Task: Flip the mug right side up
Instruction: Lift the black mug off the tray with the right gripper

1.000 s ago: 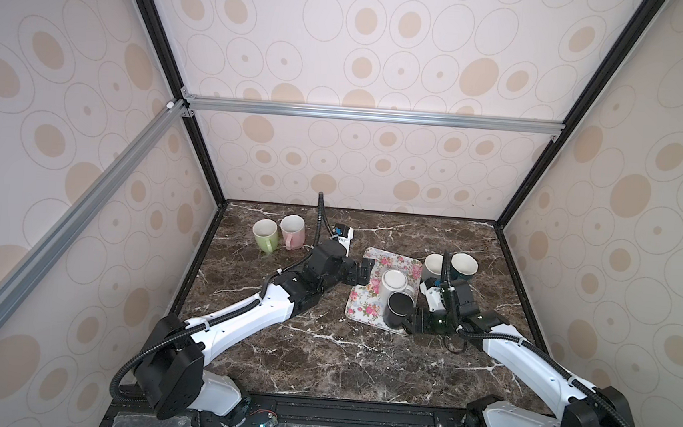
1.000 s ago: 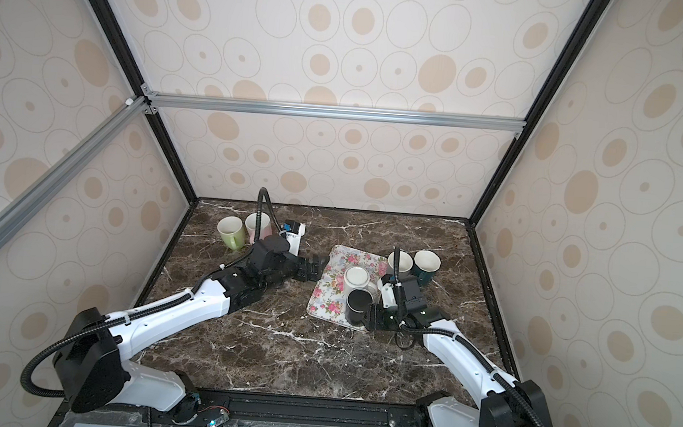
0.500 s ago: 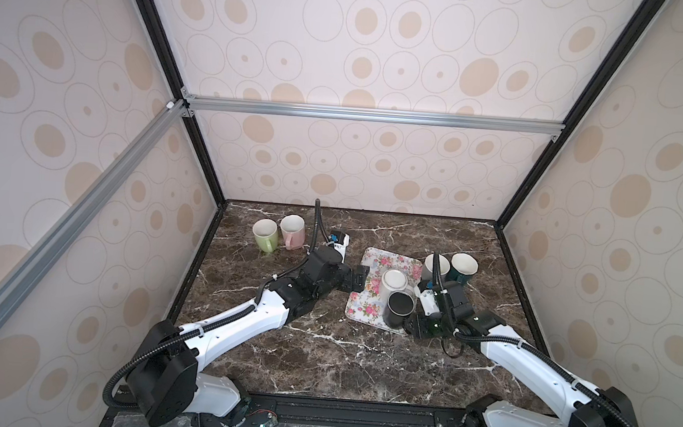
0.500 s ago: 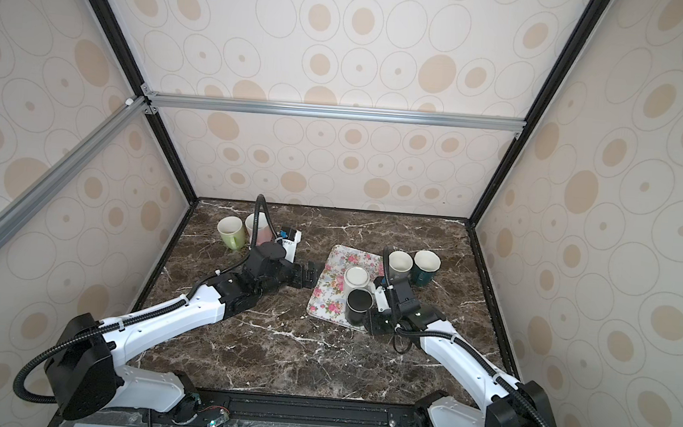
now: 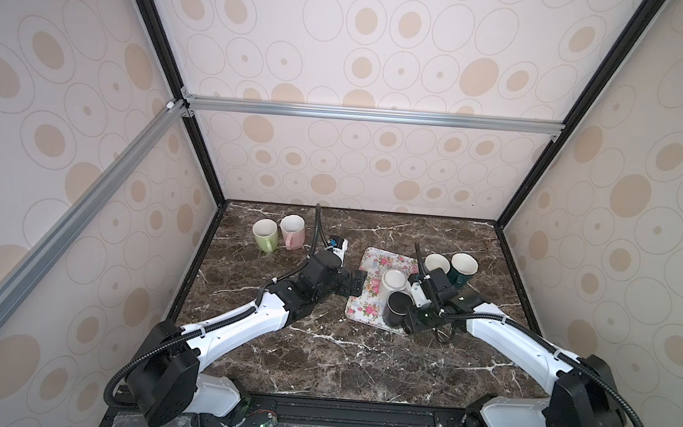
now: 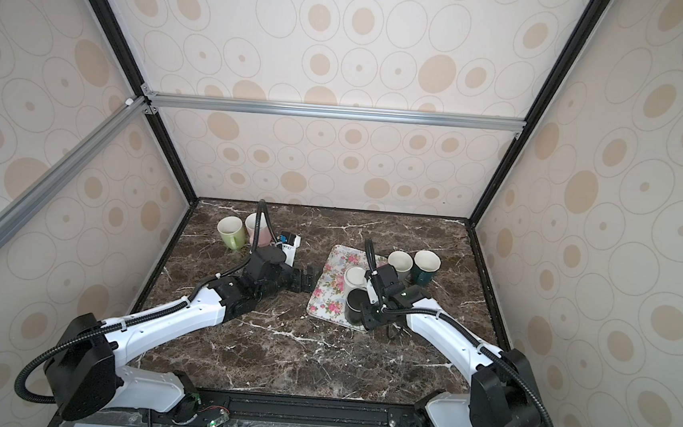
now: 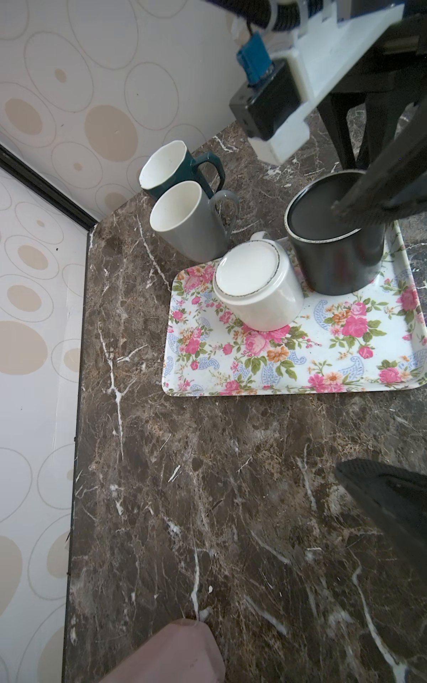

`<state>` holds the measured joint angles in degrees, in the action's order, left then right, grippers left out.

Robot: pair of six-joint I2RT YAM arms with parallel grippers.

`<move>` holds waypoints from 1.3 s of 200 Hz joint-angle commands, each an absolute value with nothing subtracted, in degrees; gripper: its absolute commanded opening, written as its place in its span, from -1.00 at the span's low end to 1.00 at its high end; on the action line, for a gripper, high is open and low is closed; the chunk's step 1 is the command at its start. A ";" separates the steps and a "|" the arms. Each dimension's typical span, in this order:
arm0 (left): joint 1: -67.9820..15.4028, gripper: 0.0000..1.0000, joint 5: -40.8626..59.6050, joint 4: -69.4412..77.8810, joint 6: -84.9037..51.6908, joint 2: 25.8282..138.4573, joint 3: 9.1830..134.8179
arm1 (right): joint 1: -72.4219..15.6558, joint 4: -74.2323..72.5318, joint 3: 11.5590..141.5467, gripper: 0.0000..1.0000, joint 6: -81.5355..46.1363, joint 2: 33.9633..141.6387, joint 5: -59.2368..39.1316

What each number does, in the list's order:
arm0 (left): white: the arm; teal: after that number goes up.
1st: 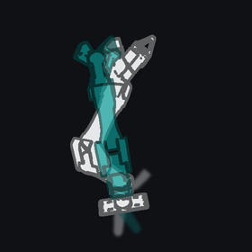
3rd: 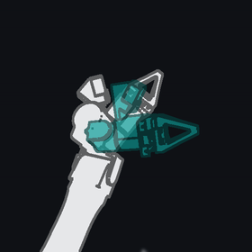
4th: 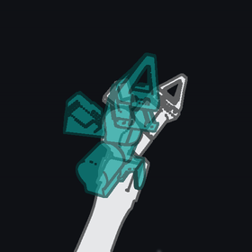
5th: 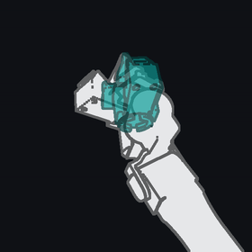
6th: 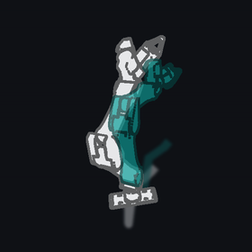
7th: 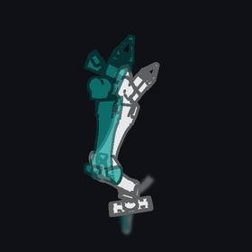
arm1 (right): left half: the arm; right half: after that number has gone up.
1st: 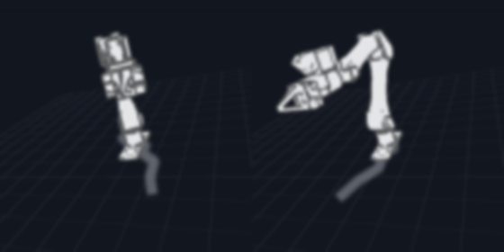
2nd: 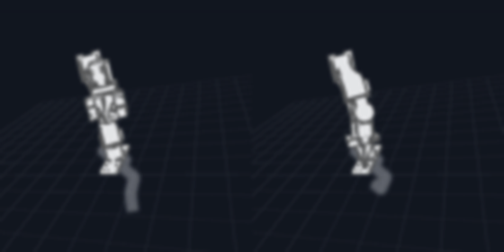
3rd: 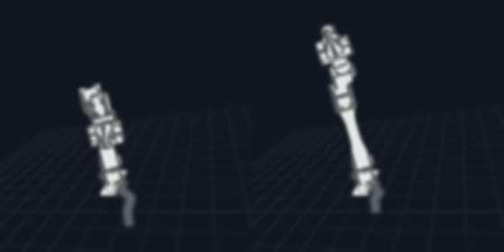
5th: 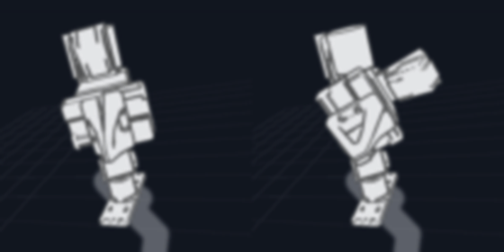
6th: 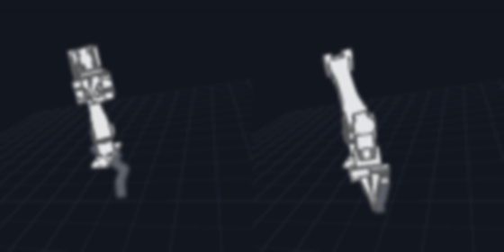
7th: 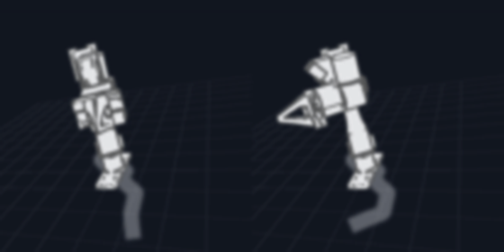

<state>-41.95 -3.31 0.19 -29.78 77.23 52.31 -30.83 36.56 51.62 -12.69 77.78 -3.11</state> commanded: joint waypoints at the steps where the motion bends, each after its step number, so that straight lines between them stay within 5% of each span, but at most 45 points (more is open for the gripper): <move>1: -42.17 0.96 -4.22 0.00 -29.40 75.94 53.07 | -32.52 39.88 54.16 -0.36 -11.59 79.34 -0.23; 146: -42.12 0.96 -4.29 -0.46 -28.85 75.64 51.77 | -36.36 43.35 60.09 -0.42 -12.54 86.90 5.89; 167: -42.15 0.96 -4.22 -0.44 -28.92 75.66 51.59 | -36.52 43.09 60.13 -0.65 -13.11 87.01 6.33; 260: -42.12 0.96 -3.69 0.67 -29.80 75.33 49.51 | -36.57 42.47 60.56 -0.91 -15.11 84.82 4.64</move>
